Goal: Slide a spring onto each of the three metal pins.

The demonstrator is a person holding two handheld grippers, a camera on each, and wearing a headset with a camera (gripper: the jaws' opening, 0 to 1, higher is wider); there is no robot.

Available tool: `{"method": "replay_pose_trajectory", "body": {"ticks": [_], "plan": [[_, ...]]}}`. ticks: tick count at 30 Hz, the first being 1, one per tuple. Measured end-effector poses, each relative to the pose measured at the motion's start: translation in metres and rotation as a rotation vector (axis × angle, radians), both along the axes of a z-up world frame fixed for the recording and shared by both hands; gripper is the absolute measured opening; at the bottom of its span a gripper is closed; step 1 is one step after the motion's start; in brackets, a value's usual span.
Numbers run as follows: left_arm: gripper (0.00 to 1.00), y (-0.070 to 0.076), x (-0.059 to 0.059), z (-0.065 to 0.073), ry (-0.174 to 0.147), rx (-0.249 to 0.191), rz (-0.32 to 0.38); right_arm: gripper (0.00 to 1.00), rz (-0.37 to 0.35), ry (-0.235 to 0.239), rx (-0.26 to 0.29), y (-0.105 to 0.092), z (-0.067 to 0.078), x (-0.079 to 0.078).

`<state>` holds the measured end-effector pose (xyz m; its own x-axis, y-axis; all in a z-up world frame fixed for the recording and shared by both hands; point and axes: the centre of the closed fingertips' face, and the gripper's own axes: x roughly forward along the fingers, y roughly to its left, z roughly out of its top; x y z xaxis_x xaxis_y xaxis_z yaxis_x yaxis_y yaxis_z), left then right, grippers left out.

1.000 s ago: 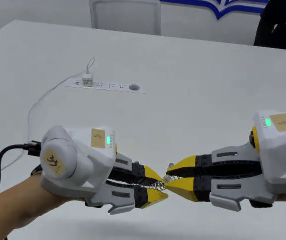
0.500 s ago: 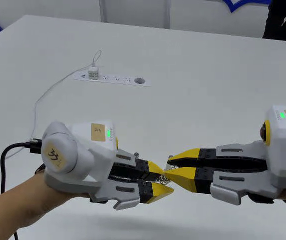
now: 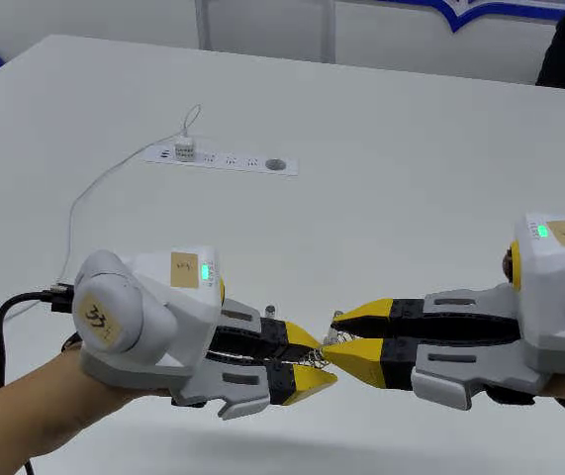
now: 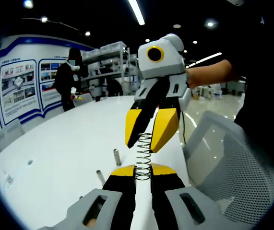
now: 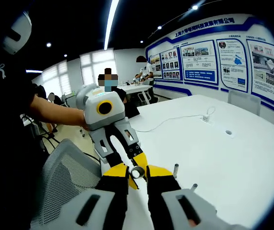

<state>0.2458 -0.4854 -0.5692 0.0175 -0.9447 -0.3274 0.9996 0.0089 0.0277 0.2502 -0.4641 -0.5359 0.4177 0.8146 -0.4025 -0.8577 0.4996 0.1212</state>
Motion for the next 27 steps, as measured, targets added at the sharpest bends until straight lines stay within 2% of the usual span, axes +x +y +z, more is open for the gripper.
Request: {"method": "replay_pose_trajectory", "body": {"ticks": [3,5,10,13,15,20,23,24,27], "plan": [[0.1,0.0,0.002,0.001,0.005,-0.008,0.007,0.12,-0.008,-0.001,0.012,0.001,0.0,0.002],[0.1,0.001,0.003,0.0,0.001,-0.003,0.005,0.11,-0.019,0.008,0.043,0.003,0.003,0.003],[0.1,0.001,0.003,-0.003,-0.004,0.008,0.005,0.11,-0.004,-0.004,0.009,0.004,-0.001,0.003],[0.1,0.002,0.005,-0.003,0.029,0.018,0.019,0.11,0.003,-0.009,-0.004,0.008,0.0,0.004],[0.11,0.005,0.01,-0.003,0.033,0.022,0.045,0.11,0.007,-0.021,-0.027,0.009,0.0,0.007],[0.13,0.01,0.017,-0.002,0.013,0.05,0.074,0.11,0.02,-0.053,-0.052,0.011,0.007,0.014],[0.2,0.019,0.026,-0.005,0.019,0.062,0.12,0.11,0.014,-0.059,-0.055,0.008,0.011,0.019],[0.21,0.024,0.03,-0.005,0.008,0.064,0.145,0.11,0.015,-0.065,-0.066,0.006,0.012,0.021],[0.24,0.034,0.039,0.002,0.018,0.029,0.203,0.11,0.004,-0.069,-0.091,0.0,0.012,0.026]]}}
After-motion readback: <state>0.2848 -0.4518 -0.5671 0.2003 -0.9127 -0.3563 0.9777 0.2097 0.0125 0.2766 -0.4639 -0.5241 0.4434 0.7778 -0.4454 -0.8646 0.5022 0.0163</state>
